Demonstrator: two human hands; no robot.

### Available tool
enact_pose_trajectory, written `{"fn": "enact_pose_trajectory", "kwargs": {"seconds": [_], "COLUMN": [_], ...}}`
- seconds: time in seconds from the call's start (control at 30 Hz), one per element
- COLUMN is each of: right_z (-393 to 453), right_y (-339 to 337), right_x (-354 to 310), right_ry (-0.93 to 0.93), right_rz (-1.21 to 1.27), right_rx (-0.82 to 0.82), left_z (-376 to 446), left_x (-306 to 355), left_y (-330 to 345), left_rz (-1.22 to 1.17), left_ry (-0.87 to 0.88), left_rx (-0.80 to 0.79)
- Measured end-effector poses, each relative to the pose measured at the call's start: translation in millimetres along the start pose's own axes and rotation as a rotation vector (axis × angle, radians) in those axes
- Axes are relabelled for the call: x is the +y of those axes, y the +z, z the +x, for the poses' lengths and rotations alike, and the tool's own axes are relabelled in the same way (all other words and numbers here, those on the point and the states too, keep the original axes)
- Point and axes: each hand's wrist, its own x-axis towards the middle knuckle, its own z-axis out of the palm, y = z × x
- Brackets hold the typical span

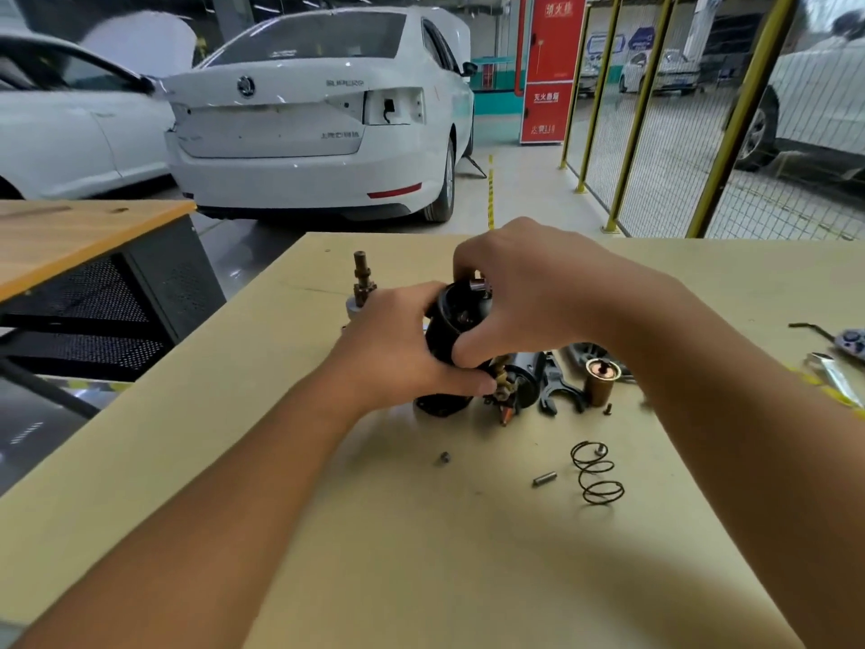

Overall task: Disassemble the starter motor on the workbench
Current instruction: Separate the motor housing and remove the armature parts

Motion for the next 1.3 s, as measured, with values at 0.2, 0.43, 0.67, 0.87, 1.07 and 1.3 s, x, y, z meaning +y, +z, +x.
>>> {"fn": "enact_pose_trajectory", "kwargs": {"seconds": [0.2, 0.43, 0.67, 0.87, 1.07, 1.3], "right_z": [3, 4, 1, -1, -5, -13], "right_y": [3, 1, -4, -5, -6, -2], "right_x": [-2, 5, 13, 9, 12, 12], "right_ry": [-0.061, -0.069, -0.053, -0.053, -0.025, 0.033], "right_rz": [0.038, 0.151, 0.293, 0.285, 0.369, 0.400], "right_rx": [0.020, -0.016, -0.090, -0.072, -0.124, -0.080], "left_z": [0, 2, 3, 0, 2, 2], "left_x": [-3, -2, -1, 2, 1, 0], "left_y": [0, 1, 2, 2, 0, -2], "left_rz": [-0.015, -0.031, -0.051, -0.003, -0.006, -0.003], "left_ry": [0.077, 0.077, 0.044, 0.046, 0.049, 0.079], "left_rx": [0.017, 0.018, -0.047, 0.011, -0.034, -0.073]}}
